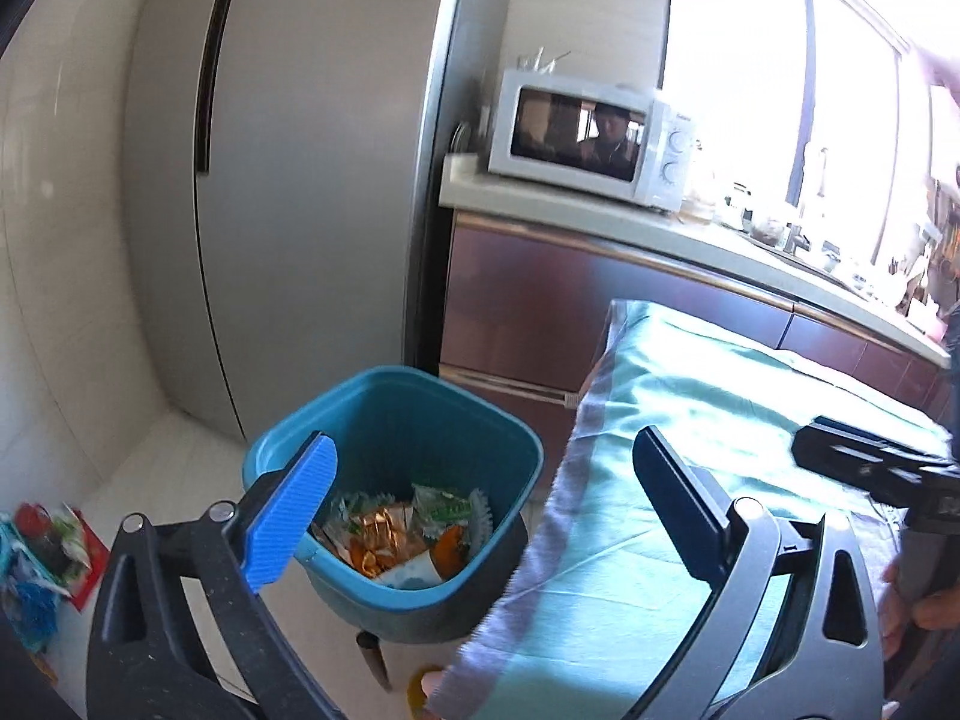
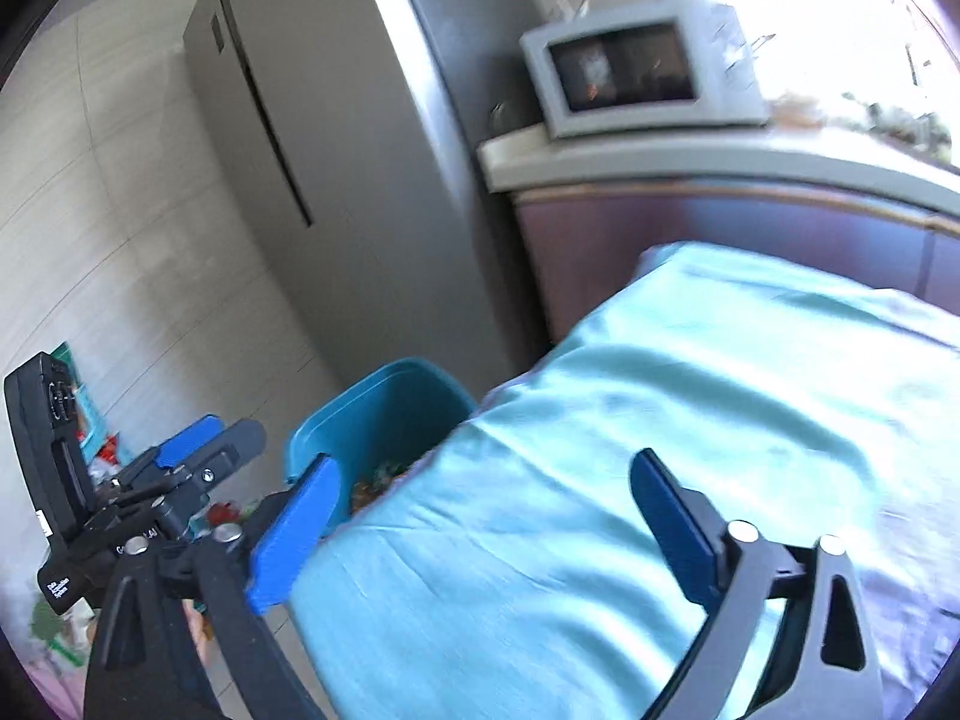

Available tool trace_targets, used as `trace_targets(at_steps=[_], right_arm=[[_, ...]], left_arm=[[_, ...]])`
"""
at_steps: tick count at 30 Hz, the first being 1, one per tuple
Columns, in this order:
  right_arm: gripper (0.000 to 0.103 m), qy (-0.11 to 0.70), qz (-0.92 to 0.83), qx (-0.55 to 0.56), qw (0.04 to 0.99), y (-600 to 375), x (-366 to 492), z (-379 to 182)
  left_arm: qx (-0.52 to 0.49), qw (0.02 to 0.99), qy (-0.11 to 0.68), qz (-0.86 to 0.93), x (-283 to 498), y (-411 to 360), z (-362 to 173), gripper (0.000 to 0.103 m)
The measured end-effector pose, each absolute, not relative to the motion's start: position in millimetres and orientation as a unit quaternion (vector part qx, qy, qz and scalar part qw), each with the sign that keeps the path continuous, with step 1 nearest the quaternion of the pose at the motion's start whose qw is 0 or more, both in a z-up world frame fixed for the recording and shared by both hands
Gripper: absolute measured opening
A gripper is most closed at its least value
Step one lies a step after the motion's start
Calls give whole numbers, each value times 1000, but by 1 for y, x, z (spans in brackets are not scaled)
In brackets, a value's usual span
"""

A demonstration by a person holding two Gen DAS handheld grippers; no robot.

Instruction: Collect trash

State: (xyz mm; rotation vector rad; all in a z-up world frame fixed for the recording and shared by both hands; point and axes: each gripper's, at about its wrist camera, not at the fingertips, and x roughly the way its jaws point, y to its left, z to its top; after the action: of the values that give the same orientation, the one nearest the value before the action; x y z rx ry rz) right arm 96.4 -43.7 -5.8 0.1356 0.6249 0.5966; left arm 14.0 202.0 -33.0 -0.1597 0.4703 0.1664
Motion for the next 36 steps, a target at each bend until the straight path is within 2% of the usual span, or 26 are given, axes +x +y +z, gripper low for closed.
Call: trace_targets(at_steps=[11,20,36], right_arm=[[96,204,151,57,966,-119,36,-1],[96,180,90,56,978,-157,3,-4],[96,138,20,55,989,-190,-32,-1]], left_arm=[[-47,980,192,21,0,122,-18,97],[-19,986,163,-9,-9,66,-9,97],[-1,991,125,-35,-29,22,-6,97]])
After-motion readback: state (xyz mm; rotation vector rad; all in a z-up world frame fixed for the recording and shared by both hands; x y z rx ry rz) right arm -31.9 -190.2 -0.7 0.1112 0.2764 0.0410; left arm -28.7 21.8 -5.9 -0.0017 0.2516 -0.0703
